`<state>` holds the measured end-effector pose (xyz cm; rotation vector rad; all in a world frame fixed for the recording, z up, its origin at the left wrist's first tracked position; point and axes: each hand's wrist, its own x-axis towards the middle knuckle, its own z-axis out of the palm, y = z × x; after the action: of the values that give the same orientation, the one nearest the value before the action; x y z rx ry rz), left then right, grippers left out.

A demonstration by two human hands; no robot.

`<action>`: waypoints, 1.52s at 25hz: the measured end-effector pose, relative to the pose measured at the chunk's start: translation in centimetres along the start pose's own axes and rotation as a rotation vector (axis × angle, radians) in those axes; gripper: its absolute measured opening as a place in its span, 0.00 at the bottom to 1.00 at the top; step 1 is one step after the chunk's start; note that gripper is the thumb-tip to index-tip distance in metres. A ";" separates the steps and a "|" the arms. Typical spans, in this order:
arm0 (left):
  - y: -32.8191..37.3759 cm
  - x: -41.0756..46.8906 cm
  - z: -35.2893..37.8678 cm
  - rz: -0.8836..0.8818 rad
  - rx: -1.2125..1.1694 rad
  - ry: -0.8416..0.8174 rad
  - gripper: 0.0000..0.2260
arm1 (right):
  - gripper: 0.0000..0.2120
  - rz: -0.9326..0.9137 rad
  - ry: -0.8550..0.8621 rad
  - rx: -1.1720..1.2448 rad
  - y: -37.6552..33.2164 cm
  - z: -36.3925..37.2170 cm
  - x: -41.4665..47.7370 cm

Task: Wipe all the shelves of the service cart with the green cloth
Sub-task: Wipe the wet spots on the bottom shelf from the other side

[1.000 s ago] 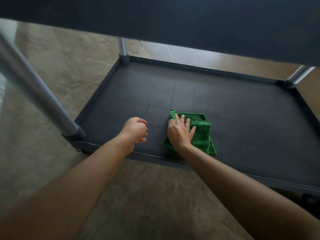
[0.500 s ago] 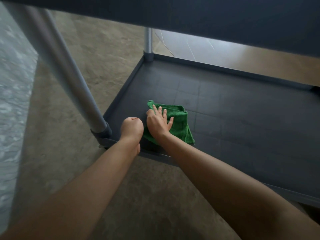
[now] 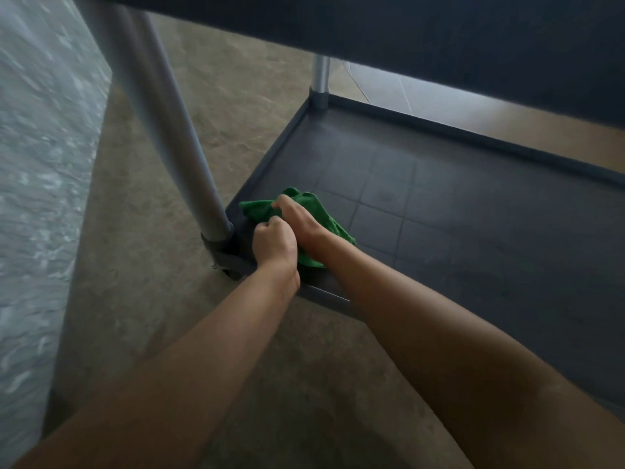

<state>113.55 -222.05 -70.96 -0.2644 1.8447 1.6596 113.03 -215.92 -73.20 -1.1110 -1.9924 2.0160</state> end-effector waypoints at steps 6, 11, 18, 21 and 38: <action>1.1 -5.8 1.3 -0.145 -0.026 0.054 0.17 | 0.10 0.174 -0.121 0.090 -1.1 -2.8 -5.6; 4.2 -12.0 -1.1 -0.223 -0.047 0.013 0.17 | 0.14 0.422 -0.077 0.396 -4.0 -4.3 -11.8; 10.4 -23.5 -7.1 -0.392 0.011 -0.036 0.17 | 0.18 0.581 -0.110 0.627 -11.3 -2.7 -23.1; 14.1 -28.7 -8.6 -0.330 0.072 0.051 0.15 | 0.20 0.636 -0.103 0.666 -15.9 -2.8 -27.9; 35.7 -63.4 -9.9 0.244 0.399 0.026 0.11 | 0.19 0.467 -0.206 0.844 -46.2 -16.3 -56.9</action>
<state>140.38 -241.34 -5.35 0.1135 2.2479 1.3989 144.43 -226.67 -5.81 -1.2193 -0.7364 2.8506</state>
